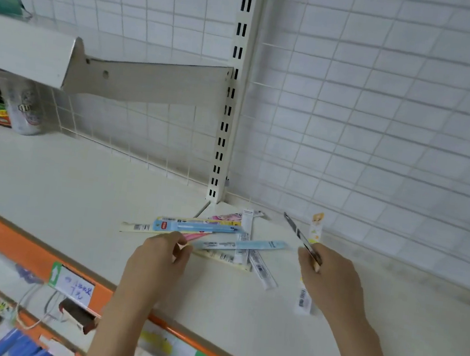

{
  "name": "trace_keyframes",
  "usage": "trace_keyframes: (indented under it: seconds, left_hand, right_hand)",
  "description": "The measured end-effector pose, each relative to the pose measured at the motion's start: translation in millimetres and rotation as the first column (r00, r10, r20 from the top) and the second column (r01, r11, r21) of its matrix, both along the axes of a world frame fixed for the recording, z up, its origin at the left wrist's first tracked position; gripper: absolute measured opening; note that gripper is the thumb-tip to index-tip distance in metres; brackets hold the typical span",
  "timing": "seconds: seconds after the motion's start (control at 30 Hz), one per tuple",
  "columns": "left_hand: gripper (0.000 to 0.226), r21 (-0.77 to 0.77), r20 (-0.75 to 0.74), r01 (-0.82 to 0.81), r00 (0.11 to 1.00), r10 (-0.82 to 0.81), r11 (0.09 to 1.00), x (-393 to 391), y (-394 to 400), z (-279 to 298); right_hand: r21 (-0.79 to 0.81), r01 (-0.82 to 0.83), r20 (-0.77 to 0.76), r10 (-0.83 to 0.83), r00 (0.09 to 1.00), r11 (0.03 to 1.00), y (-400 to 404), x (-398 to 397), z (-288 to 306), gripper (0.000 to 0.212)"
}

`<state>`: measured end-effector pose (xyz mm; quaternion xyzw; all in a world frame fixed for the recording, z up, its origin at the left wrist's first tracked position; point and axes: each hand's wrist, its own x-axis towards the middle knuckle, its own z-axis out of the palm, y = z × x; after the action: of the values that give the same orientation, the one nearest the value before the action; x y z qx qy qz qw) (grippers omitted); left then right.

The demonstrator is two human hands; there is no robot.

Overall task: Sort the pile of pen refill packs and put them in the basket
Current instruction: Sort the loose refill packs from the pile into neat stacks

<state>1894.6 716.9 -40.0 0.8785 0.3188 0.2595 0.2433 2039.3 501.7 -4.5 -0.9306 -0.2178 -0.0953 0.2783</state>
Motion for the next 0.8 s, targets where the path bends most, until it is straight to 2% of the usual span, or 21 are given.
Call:
trace_keyframes:
  seconds: [0.1,0.17,0.3,0.4,0.5,0.67,0.73,0.8]
  left_hand:
    - [0.017,0.018,0.001,0.051,0.999,-0.052,0.999,12.8,-7.3,0.7]
    - [0.017,0.022,0.0,0.09,0.996,-0.09,0.996,21.9,-14.5,2.8]
    - [0.016,0.038,0.016,0.181,0.983,-0.182,0.983,42.5,-29.1,4.0]
    - [0.03,0.094,-0.014,0.215,0.976,-0.215,0.972,58.8,-34.2,2.0]
    - [0.046,0.117,-0.212,0.25,0.952,-0.221,0.961,70.0,-33.3,-2.0]
    - [0.027,0.169,-0.355,0.239,0.92,-0.167,0.956,71.4,-33.3,-0.4]
    - [0.025,0.156,-0.358,0.252,0.915,-0.183,0.955,68.7,-31.6,0.7]
    - [0.027,0.103,-0.27,0.248,0.939,-0.213,0.963,63.0,-27.0,1.3]
  right_hand:
    - [-0.014,0.03,0.01,-0.029,1.0,0.999,-22.5,-1.2,-4.5,0.025]
    - [-0.002,0.01,-0.021,-0.01,1.0,1.0,-31.6,-4.5,-4.9,0.002]
    - [0.085,0.009,-0.075,-0.003,0.997,0.996,-41.9,-10.0,-4.0,0.048]
    - [0.079,0.021,-0.101,-0.013,0.995,0.997,-48.6,-12.5,-2.2,0.062]
    - [0.108,0.026,-0.16,-0.008,0.987,0.994,-52.4,-10.9,-2.9,0.047]
    - [0.116,0.044,-0.217,-0.018,0.976,0.992,-46.9,-9.4,-8.5,0.024]
    - [0.099,0.034,-0.209,-0.012,0.978,0.994,-41.2,-11.0,-10.4,0.016]
    - [0.038,0.022,-0.17,-0.016,0.985,0.999,-35.2,-10.9,-11.8,0.019]
